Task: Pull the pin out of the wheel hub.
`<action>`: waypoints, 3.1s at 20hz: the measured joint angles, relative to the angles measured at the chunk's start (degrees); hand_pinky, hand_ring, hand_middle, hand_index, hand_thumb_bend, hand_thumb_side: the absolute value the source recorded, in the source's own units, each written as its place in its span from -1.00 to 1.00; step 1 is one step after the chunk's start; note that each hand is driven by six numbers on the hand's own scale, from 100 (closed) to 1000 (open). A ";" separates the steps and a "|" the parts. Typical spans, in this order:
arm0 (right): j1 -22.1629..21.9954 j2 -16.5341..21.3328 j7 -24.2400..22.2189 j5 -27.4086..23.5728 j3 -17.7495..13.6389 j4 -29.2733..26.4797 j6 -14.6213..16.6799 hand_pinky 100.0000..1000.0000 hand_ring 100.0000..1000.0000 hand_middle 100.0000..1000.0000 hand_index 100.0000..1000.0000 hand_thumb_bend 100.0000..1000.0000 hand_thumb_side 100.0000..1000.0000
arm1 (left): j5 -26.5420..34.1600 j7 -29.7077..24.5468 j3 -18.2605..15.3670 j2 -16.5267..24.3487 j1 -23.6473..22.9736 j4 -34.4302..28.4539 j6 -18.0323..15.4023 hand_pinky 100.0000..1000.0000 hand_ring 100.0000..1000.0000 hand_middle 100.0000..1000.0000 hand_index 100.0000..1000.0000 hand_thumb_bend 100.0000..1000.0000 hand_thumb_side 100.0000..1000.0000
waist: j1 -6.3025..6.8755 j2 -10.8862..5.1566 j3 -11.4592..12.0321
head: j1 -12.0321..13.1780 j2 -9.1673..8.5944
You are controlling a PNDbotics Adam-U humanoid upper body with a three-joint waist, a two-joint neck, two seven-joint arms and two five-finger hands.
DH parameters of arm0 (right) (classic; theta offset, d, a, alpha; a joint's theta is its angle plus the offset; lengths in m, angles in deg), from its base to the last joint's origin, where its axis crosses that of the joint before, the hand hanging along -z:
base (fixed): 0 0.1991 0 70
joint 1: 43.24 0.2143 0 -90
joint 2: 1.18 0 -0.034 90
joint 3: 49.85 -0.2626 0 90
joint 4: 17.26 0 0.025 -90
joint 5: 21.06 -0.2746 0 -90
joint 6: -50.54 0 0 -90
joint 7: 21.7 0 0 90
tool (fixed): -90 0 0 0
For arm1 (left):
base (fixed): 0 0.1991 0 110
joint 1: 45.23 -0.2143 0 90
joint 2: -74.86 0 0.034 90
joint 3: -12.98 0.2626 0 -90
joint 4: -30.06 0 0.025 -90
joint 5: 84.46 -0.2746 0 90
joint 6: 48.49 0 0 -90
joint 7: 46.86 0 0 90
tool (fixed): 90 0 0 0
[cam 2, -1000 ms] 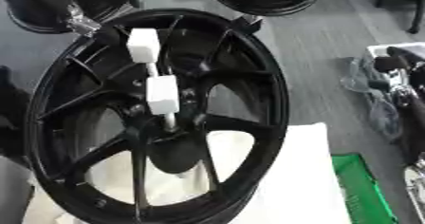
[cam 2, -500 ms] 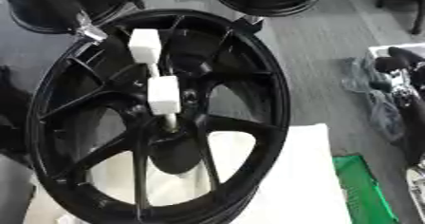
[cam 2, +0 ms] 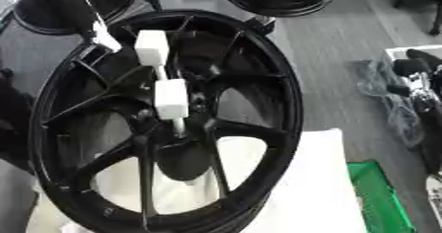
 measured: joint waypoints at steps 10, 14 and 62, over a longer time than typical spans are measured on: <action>0.05 0.00 -0.04 0.00 0.01 0.00 -0.21 0.39 0.63 0.37 0.60 -1.00 0.18 | -1.95 0.87 0.91 -1.29 0.05 1.32 -0.87 0.81 0.75 0.61 0.68 -0.03 -0.21 | 0.11 0.00 -0.12 | 0.45 0.00; 0.05 0.00 -0.07 0.00 0.03 0.00 -0.25 0.39 0.63 0.37 0.60 -1.00 0.18 | -2.54 0.88 1.10 -1.35 0.01 1.47 -0.88 0.80 0.74 0.60 0.65 -0.17 -0.32 | 0.10 0.00 -0.13 | 0.54 -0.01; -0.11 0.03 0.36 0.42 0.17 0.00 -1.13 0.39 0.63 0.38 0.60 -1.00 0.17 | 12.05 0.80 -5.86 3.68 -1.32 -14.02 7.96 0.28 0.12 -0.14 -0.60 -1.00 -0.77 | 0.13 -0.03 0.35 | 0.74 0.61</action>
